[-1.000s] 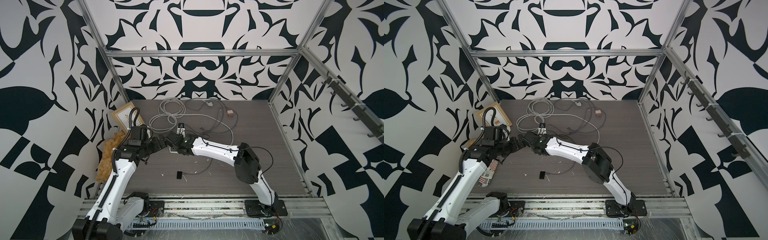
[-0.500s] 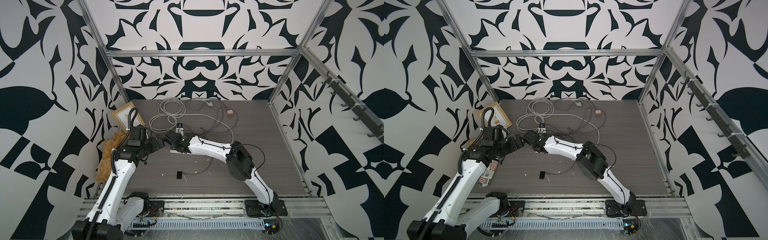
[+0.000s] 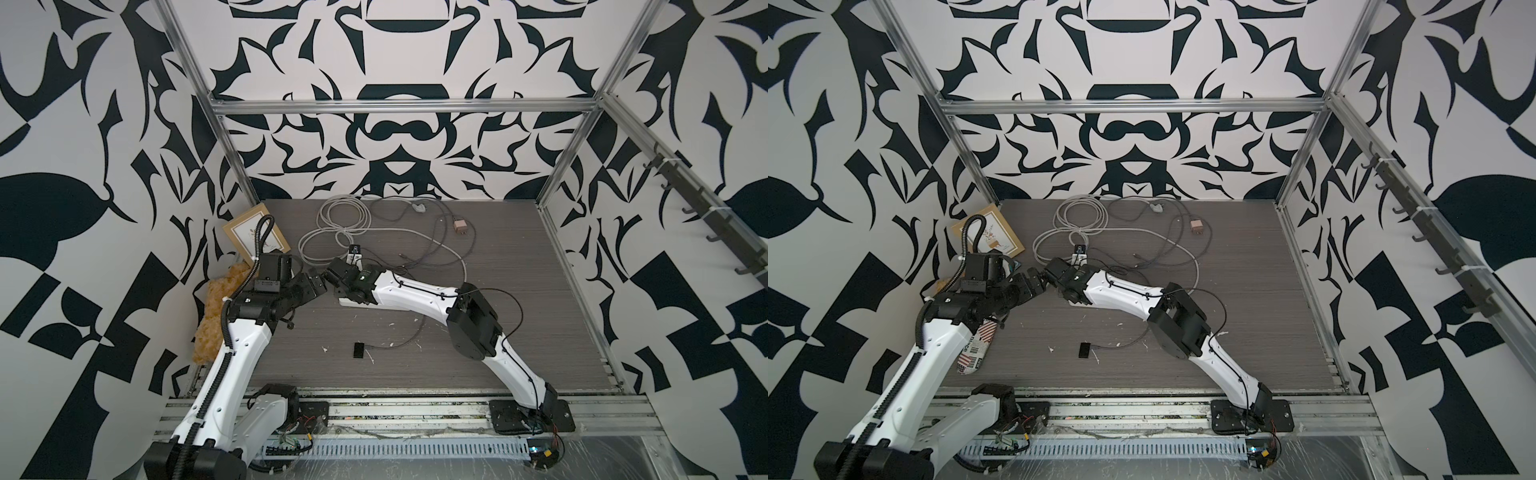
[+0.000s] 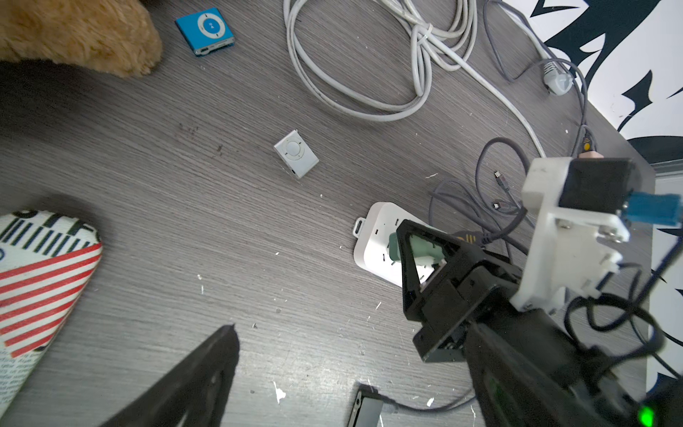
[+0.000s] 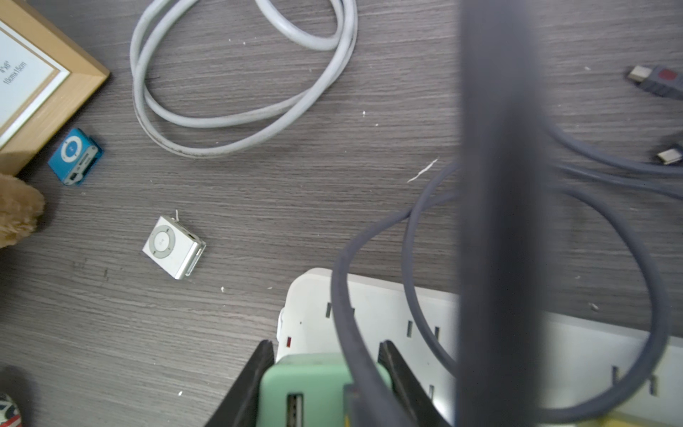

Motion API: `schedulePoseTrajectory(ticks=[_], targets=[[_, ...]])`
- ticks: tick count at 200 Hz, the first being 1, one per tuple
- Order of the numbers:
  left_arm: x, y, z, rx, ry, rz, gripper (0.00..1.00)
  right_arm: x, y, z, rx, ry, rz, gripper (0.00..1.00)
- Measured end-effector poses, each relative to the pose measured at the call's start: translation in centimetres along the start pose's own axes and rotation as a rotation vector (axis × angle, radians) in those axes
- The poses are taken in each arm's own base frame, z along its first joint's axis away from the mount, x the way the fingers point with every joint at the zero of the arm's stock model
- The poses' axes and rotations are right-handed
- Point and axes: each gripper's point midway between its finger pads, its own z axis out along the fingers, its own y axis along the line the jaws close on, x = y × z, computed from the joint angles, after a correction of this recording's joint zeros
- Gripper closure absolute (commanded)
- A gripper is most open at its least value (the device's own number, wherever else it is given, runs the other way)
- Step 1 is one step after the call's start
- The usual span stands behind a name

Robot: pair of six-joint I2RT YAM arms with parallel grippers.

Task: Charge mp3
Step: Insert the plug into the socket.

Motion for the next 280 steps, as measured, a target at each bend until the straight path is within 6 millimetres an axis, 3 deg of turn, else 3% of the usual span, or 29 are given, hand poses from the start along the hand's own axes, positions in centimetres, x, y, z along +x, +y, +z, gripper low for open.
schedulePoseTrajectory(ticks=[186,244,280], targets=[[-0.2,0.0,-0.2,0.003,-0.013,-0.005,0.01,-0.4,-1.1,-0.2,0.066,-0.028,-0.091,1.0],[-1.0,-0.7,-0.7,0.027,-0.035,-0.011,0.01,-2.9,0.0,-1.9,0.05,-0.081,-0.099,1.0],[-1.0,-0.7,-0.7,0.031,-0.034,-0.011,0.01,-2.8,0.0,-1.6,0.054,-0.08,-0.101,1.0]])
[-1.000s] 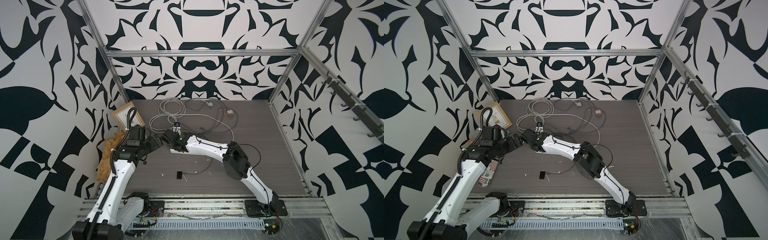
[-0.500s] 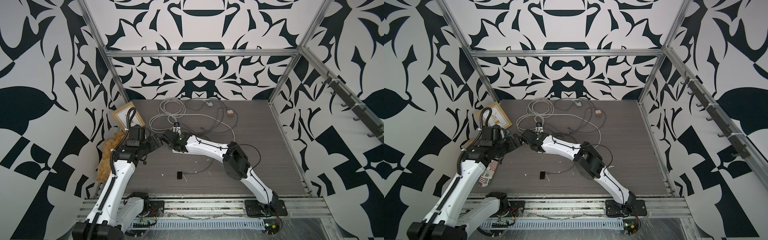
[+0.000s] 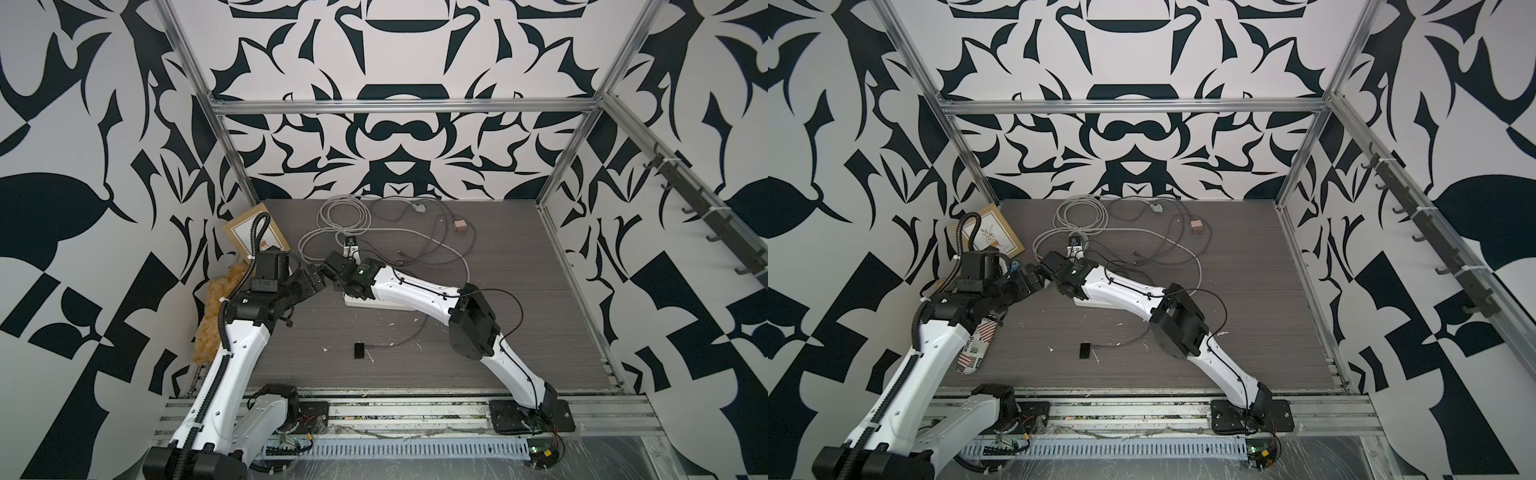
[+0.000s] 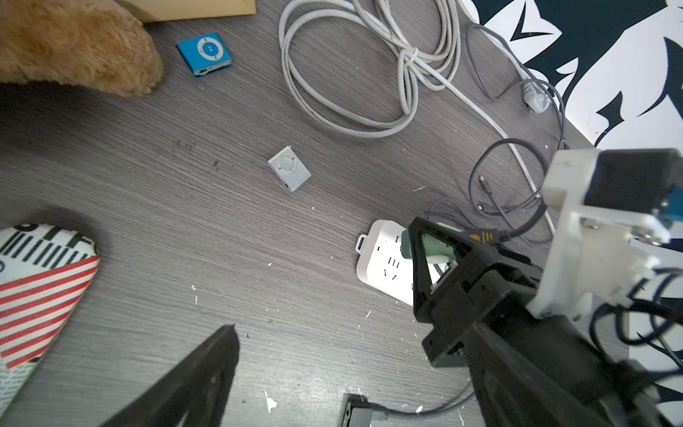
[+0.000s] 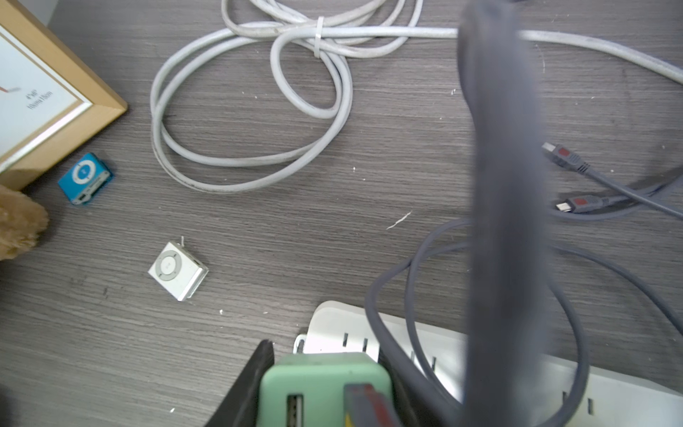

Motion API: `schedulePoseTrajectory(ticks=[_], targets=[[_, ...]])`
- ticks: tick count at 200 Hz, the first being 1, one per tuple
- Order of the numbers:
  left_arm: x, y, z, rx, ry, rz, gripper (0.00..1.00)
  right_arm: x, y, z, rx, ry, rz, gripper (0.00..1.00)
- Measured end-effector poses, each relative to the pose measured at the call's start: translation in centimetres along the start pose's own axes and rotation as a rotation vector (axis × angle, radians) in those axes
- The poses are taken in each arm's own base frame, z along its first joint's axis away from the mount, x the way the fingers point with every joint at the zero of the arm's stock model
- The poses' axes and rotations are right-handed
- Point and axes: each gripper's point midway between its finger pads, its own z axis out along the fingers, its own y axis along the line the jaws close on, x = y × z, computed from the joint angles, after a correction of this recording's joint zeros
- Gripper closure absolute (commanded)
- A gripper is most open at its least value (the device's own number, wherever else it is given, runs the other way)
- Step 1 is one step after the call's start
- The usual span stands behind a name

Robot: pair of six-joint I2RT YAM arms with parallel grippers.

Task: Charge mp3
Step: Insert the plug into the socket.

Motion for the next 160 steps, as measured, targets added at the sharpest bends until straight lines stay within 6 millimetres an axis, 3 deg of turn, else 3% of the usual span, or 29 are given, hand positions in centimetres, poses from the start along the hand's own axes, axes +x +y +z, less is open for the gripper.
schedulePoseTrajectory(ticks=[49,160], targets=[[0.0,-0.1,-0.2,0.009,-0.003,-0.001,0.01,1.2,-1.0,2.3,0.049,0.013,-0.015,1.0],[-0.1,-0.4,-0.6,0.024,-0.015,0.001,0.01,0.8,-1.7,2.7,0.066,-0.01,-0.015,1.0]])
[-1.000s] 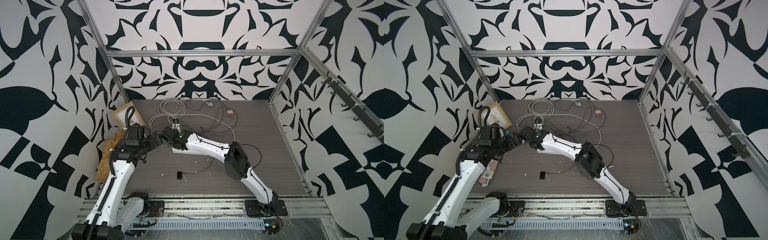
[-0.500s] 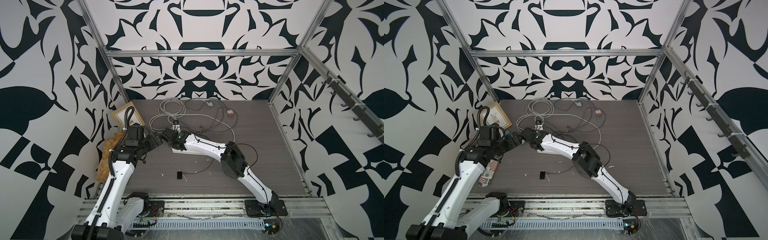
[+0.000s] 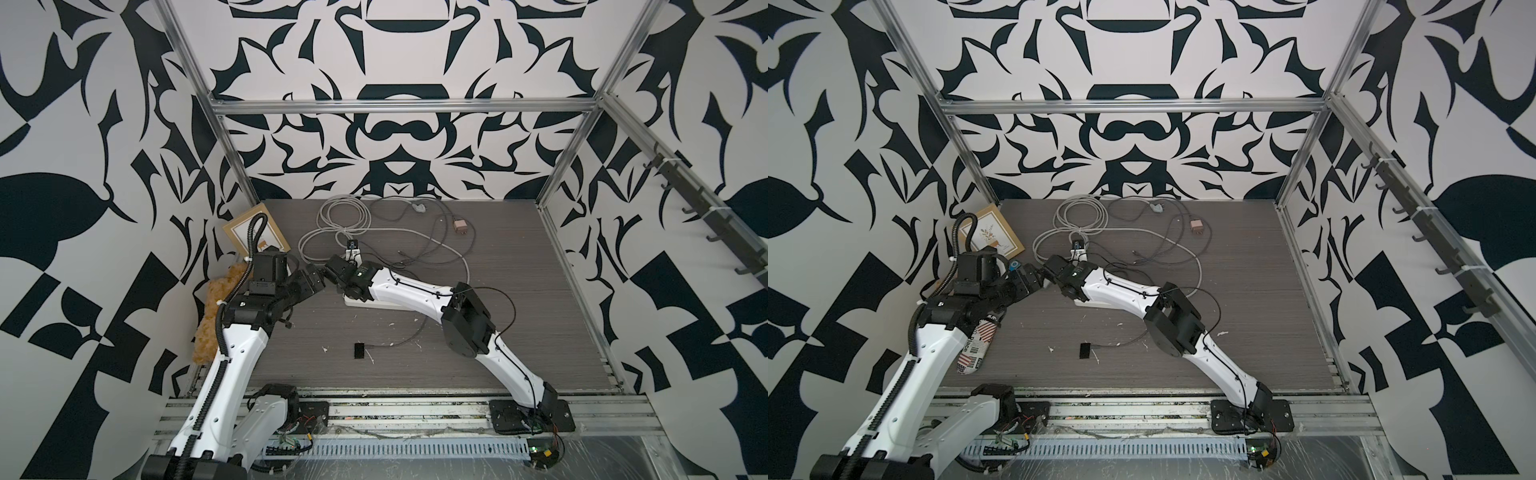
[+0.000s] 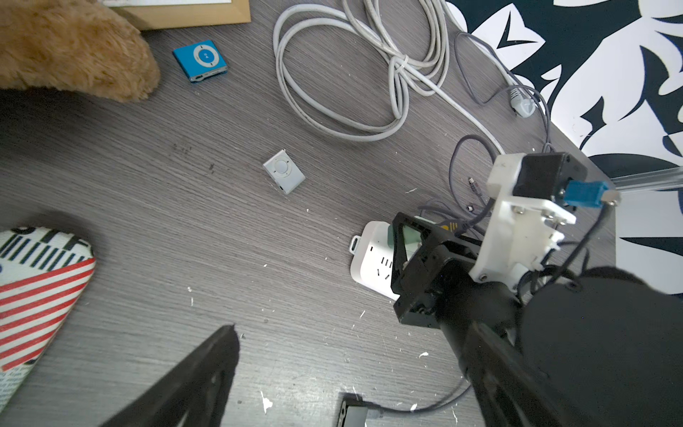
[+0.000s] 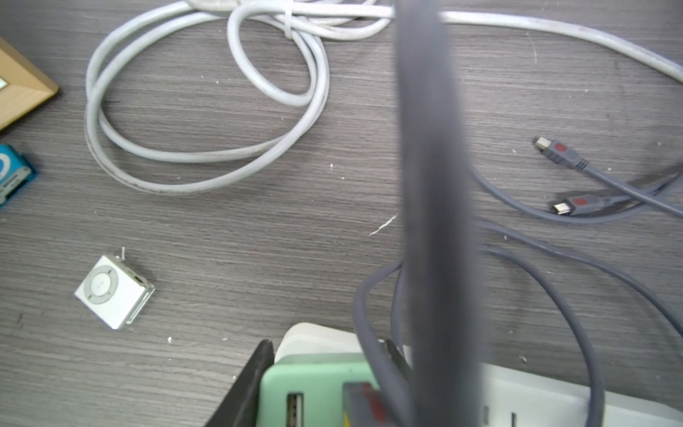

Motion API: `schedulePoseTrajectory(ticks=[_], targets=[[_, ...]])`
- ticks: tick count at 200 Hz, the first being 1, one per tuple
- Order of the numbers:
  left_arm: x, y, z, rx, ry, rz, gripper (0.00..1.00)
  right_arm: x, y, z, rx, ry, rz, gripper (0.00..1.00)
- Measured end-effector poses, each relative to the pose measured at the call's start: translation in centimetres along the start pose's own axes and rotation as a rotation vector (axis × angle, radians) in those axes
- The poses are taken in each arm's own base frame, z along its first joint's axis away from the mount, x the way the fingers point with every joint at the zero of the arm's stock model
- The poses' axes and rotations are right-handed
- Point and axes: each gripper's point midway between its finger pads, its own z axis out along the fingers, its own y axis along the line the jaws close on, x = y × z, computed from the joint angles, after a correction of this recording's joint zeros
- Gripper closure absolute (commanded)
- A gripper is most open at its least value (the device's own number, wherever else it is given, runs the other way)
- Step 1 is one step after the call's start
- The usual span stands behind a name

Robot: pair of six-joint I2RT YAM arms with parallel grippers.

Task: Charge mp3
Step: Insert the plug into the socket.

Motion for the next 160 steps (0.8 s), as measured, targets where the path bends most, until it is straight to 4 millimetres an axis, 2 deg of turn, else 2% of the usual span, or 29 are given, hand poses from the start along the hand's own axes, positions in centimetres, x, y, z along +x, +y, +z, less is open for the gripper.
schedulePoseTrajectory(ticks=[160], targets=[[-0.05,-0.07,-0.15,0.004,-0.005,0.001,0.01,0.1,-0.5,0.36,0.007,-0.02,0.017,1.0]])
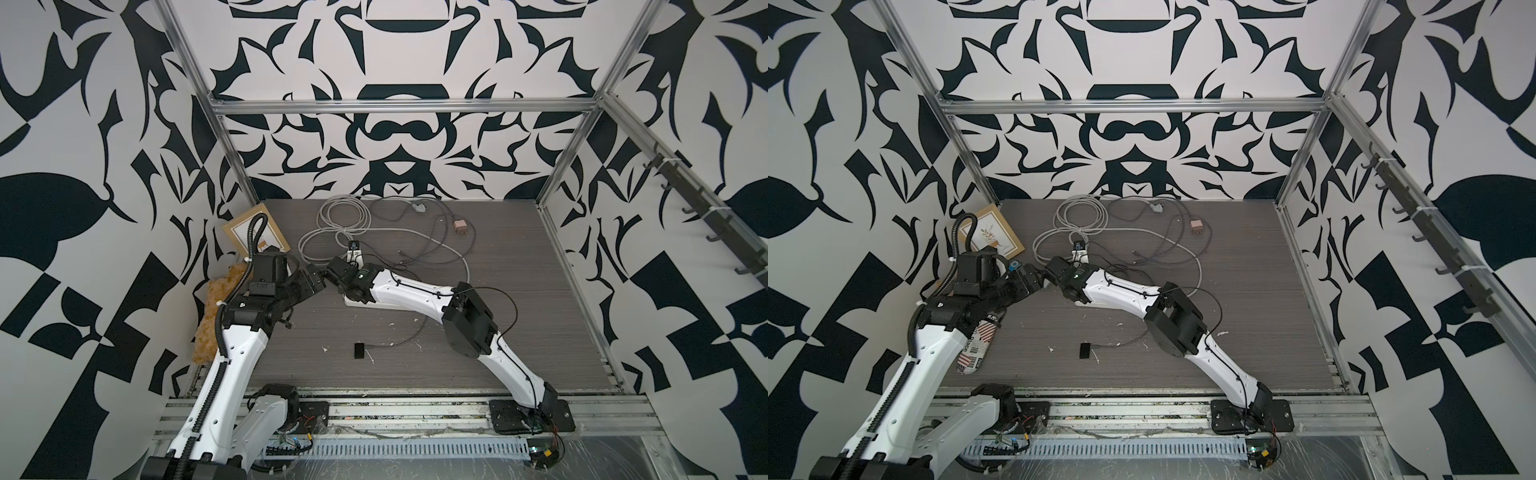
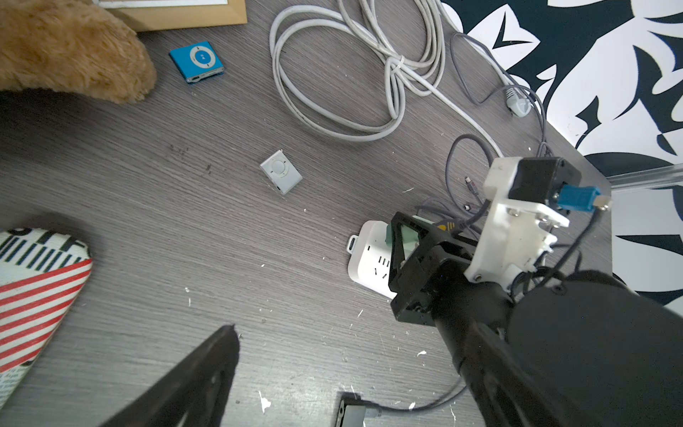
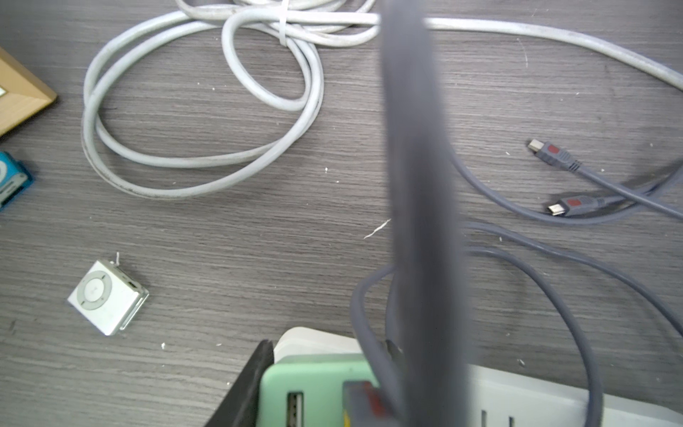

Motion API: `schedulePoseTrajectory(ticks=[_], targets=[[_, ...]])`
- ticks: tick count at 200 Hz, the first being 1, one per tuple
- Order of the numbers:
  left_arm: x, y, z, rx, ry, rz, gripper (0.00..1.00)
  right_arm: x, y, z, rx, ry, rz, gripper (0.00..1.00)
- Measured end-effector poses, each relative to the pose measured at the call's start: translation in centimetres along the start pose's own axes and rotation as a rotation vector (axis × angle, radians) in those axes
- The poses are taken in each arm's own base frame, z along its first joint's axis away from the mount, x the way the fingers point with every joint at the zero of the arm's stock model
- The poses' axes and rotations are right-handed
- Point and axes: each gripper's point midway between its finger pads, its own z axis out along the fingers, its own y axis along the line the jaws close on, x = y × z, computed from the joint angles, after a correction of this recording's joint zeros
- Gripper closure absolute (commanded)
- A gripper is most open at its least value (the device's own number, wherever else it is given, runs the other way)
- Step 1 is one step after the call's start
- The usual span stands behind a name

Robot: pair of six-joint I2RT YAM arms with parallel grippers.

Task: Charge mp3
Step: Insert the plug into the socket.

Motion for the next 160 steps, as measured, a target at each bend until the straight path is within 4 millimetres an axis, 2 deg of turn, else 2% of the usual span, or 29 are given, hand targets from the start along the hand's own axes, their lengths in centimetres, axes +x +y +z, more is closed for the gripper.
schedulePoseTrajectory(ticks=[100,160], targets=[[0.21,0.31,-0.11,-0.006,-0.007,-0.009,0.0,0.35,0.14,-0.18,0.004,-0.059,0.042,1.0],[0.46,0.63,-0.08,-0.015,-0.006,-0.018,0.01,0.27,0.41,-0.22,0.004,-0.089,-0.001,1.0]])
